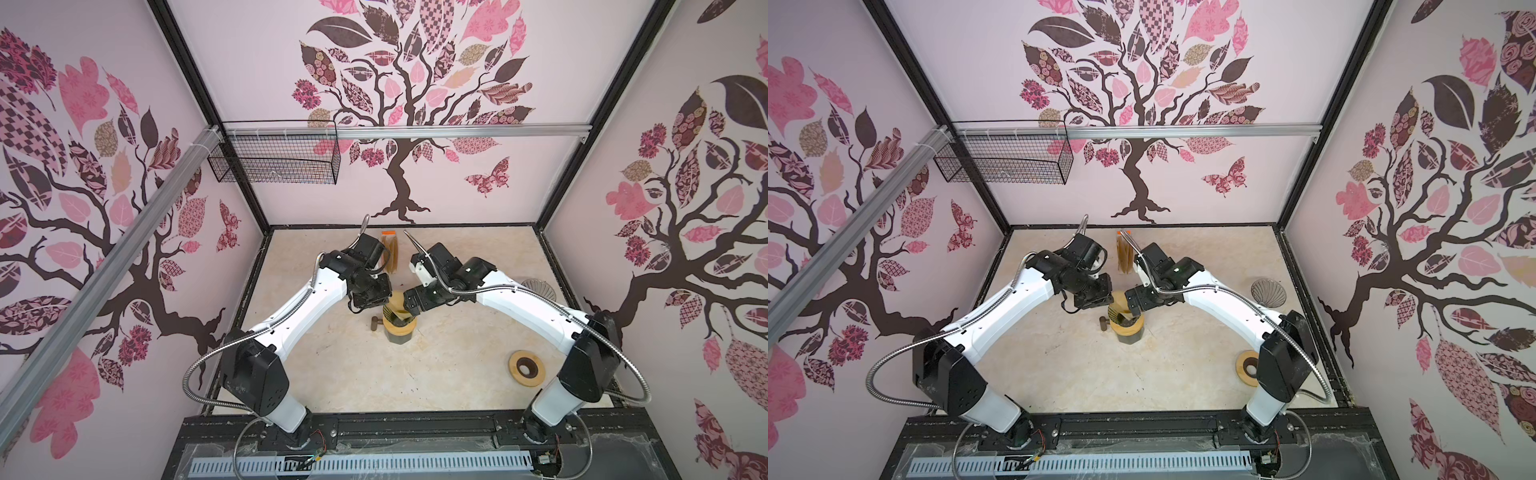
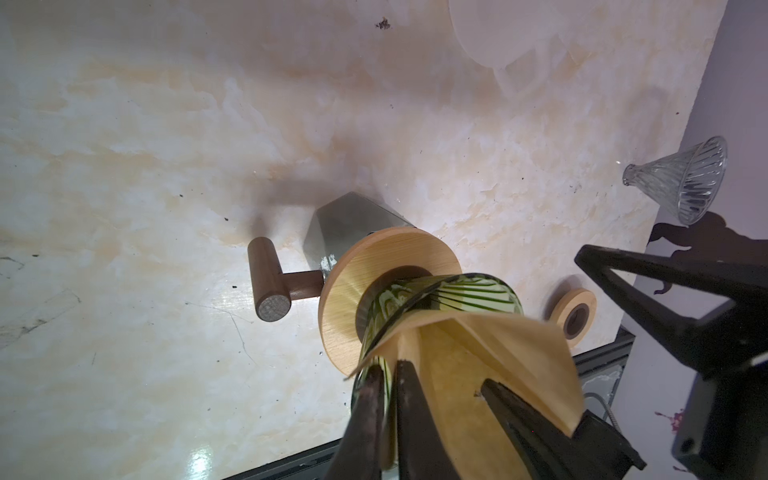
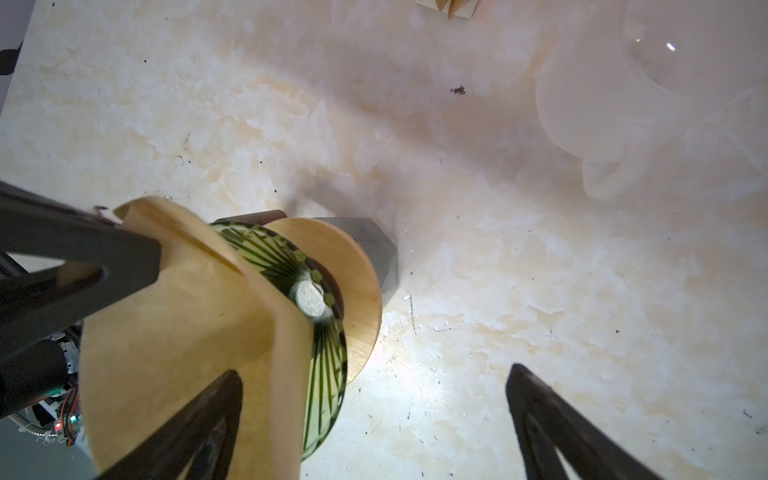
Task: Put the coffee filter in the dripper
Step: 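Lower the filter into the dripper while the right gripper presses its side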
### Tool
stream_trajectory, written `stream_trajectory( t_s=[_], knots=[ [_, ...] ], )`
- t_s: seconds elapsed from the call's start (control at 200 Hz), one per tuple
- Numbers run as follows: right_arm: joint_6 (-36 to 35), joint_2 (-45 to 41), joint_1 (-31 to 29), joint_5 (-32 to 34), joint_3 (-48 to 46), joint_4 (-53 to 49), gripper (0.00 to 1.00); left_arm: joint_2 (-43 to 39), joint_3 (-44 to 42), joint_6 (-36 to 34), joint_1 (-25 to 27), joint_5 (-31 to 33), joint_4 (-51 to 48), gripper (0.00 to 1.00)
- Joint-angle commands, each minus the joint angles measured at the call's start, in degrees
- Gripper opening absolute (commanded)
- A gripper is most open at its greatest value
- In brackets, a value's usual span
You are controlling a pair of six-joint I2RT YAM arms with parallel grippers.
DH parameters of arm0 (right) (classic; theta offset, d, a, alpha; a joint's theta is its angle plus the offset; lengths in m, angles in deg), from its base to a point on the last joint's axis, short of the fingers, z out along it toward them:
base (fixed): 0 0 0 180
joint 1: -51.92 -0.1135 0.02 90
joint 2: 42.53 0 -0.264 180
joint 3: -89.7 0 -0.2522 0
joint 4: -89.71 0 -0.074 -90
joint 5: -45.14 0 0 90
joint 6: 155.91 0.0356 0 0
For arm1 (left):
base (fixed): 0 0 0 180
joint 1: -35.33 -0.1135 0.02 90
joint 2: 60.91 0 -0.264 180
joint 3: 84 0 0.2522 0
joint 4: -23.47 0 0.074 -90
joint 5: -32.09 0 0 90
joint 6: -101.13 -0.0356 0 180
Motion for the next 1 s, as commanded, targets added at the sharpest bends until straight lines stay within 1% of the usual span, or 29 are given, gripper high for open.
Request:
stream_trajectory(
  t_s=[0.0,0.255,0.375,0.47,0.55,0.69,0.995],
  knots=[
    [-0.59,0.67,-0.44,0.49,0.67,0.32,1.00,-1.39,0.26,-0.74,0.27,1.12,-1.05,0.21],
    [-0.48,0.61,-0.43,0.14,0.54,0.41,1.00,-3.31,2.44,-1.32,0.36,1.25,-3.22,0.48],
    [-0.56,0.67,-0.43,0.31,0.55,0.38,1.00,-3.07,5.59,-2.36,1.46,3.63,-6.51,0.61],
    [-0.62,0.78,-0.41,0.47,0.90,0.16,1.00,-2.19,7.47,-3.01,3.31,5.58,-8.72,0.68],
    [-0.66,0.84,-0.44,0.74,1.21,0.15,1.00,-1.23,8.16,-3.20,4.92,6.81,-9.63,0.70],
    [-0.59,1.08,-0.40,1.78,2.10,-0.18,1.00,0.65,8.04,-2.60,6.19,8.25,-11.23,0.68],
    [-0.12,2.83,-0.31,4.74,3.81,-0.91,1.00,1.55,5.28,-3.02,6.33,9.84,-11.87,0.66]
  ],
)
